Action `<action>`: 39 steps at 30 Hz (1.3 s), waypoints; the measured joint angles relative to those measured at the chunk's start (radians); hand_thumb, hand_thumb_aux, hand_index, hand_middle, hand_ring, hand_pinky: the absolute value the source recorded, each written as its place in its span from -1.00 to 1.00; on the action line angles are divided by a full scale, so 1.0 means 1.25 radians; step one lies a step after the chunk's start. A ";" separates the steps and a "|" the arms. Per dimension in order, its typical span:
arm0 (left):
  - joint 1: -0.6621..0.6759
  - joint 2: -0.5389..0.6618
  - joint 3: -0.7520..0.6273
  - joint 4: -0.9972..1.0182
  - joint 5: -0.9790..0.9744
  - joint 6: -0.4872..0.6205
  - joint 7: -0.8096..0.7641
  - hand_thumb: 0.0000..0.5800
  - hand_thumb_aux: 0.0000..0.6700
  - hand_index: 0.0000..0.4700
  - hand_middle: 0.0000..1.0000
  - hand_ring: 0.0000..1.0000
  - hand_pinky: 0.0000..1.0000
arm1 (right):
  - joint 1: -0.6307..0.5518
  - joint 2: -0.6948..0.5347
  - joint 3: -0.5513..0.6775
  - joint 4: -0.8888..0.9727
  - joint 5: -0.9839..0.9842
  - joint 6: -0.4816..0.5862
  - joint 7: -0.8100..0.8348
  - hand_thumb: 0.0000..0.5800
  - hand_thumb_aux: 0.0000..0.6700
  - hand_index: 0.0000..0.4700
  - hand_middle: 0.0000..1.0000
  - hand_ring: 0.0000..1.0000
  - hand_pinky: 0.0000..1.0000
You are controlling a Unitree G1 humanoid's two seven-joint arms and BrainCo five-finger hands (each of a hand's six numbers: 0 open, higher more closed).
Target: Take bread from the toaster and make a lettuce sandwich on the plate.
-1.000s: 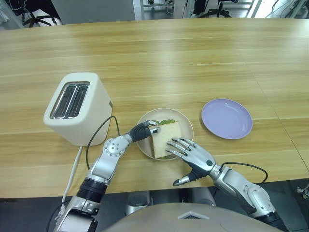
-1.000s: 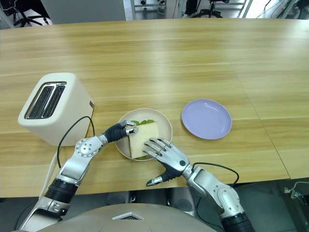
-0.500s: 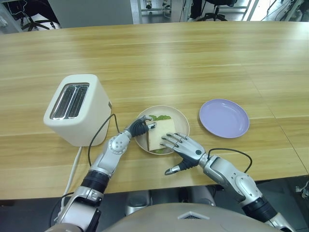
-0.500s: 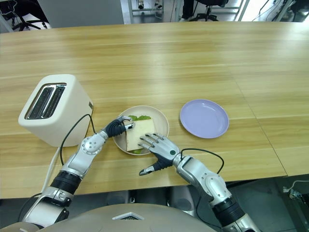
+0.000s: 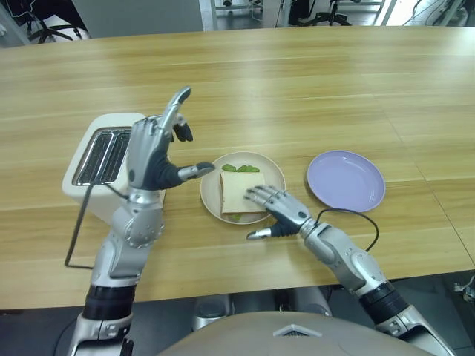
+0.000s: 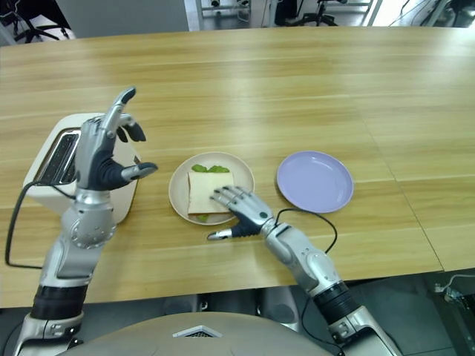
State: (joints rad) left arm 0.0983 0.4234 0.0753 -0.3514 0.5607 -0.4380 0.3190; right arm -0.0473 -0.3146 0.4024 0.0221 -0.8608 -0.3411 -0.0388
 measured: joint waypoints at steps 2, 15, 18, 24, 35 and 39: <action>0.027 -0.007 0.005 -0.023 -0.041 -0.020 -0.014 0.53 0.04 0.01 0.07 0.07 0.07 | -0.004 0.006 -0.030 -0.017 0.062 -0.027 -0.021 1.00 1.00 0.96 -1.00 -1.00 -1.00; 0.280 0.174 -0.143 -0.027 -0.521 -0.177 -0.452 1.00 1.00 0.96 1.00 1.00 1.00 | 0.138 -0.114 -0.063 -0.225 0.796 -0.021 0.388 1.00 1.00 0.96 1.00 1.00 1.00; 0.282 0.206 -0.180 0.058 -0.380 -0.151 -0.510 1.00 1.00 0.96 1.00 1.00 1.00 | 0.170 -0.173 -0.008 -0.183 0.689 -0.026 0.441 1.00 1.00 0.96 1.00 1.00 1.00; 0.185 0.194 -0.256 0.219 -0.027 -0.065 -0.484 1.00 1.00 0.96 1.00 1.00 1.00 | 0.156 -0.198 0.093 -0.036 0.359 -0.052 0.391 1.00 1.00 0.96 1.00 1.00 1.00; -0.128 0.102 -0.402 0.426 0.286 0.035 -0.349 1.00 1.00 0.96 1.00 1.00 1.00 | -0.056 -0.082 0.172 0.165 0.030 -0.032 0.137 1.00 1.00 0.96 1.00 1.00 1.00; -0.235 0.072 -0.438 0.522 0.339 0.079 -0.314 1.00 1.00 0.96 1.00 1.00 1.00 | -0.173 -0.017 0.195 0.300 -0.033 0.000 0.050 1.00 1.00 0.96 1.00 1.00 1.00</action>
State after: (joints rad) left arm -0.1951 0.5136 -0.4720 0.3016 0.9843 -0.3389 -0.0729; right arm -0.2632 -0.3360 0.6464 0.3968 -0.9022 -0.3416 0.0231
